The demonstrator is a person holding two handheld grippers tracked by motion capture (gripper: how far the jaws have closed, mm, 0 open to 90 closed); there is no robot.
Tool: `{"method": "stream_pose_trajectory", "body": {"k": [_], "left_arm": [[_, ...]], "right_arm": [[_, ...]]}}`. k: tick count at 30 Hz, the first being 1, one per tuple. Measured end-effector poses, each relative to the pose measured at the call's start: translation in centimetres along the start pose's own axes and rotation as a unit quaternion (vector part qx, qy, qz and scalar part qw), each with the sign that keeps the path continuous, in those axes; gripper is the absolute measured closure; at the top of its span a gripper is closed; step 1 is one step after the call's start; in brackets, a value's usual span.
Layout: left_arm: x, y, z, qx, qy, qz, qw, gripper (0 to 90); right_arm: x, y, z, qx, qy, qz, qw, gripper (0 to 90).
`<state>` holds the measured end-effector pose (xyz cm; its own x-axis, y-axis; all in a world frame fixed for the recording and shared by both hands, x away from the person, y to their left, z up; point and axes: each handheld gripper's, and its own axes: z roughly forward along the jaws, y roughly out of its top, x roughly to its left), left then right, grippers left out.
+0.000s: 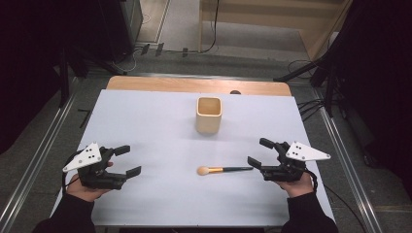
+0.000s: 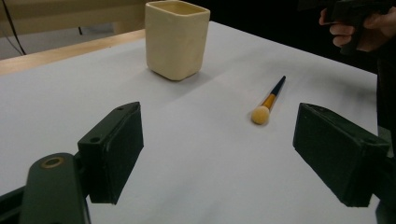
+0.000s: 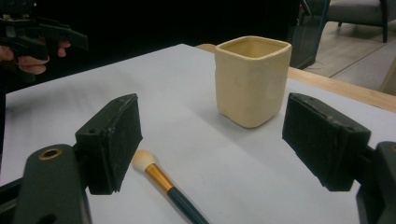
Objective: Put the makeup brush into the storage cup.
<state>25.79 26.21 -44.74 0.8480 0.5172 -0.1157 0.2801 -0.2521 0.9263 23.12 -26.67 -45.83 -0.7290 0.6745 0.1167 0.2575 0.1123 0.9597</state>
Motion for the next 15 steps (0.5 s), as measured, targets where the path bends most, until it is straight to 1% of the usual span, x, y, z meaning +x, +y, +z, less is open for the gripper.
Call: {"method": "stream_pose_trajectory", "body": {"k": [6, 15], "left_arm": [[0.1, 0.0, -0.1, -0.004, 0.003, -0.001, 1.0000, 16.4], [0.1, 0.0, 0.0, -0.002, 0.005, -0.002, 1.0000, 16.4]], "right_arm": [[-0.1, 0.2, 0.7, 0.000, 0.001, 0.000, 1.0000, 20.6], [-0.2, 0.3, 1.7, -0.002, 0.009, -0.004, 0.9999, 20.6]]}}
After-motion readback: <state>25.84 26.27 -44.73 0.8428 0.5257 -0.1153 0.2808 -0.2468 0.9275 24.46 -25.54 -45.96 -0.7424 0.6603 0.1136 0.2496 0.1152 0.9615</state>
